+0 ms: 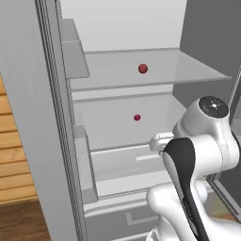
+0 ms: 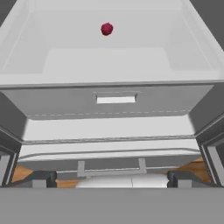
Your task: Take the strawberry from the fridge and place it on top of the pancake, located on the dining counter.
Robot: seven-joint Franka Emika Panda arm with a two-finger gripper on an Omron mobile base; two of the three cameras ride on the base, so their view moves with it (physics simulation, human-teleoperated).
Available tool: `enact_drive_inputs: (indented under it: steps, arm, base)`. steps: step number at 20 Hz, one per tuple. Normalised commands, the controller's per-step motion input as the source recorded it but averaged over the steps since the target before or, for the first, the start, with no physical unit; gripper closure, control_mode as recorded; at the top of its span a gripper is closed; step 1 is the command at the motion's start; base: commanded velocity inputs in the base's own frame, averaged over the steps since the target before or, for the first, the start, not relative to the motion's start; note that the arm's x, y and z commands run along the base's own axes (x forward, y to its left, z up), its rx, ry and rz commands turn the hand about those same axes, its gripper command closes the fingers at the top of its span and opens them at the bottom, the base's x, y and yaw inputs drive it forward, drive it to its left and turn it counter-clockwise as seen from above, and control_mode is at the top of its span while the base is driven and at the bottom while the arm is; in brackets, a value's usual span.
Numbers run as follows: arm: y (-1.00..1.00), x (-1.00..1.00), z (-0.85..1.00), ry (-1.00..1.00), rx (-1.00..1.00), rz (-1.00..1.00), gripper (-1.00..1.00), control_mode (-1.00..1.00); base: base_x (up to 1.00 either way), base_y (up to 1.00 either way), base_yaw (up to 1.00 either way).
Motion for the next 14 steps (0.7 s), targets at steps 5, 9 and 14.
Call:
enact_drive_inputs:
  steps: [5, 9, 14]
  arm:
    - [0.0, 0.0, 1.0, -0.17, -0.01, -0.01, -1.0, -1.0]
    - [0.16, 0.04, 1.0, -0.16, -0.04, -0.06, -1.0, -1.0]
    - [0.02, 0.06, 0.98, -0.17, -0.02, -0.01, -1.0, -1.0]
  base:
    - [0.0, 0.0, 0.0]
    - [0.0, 0.0, 0.0]
    - [0.0, 0.0, 0.0]
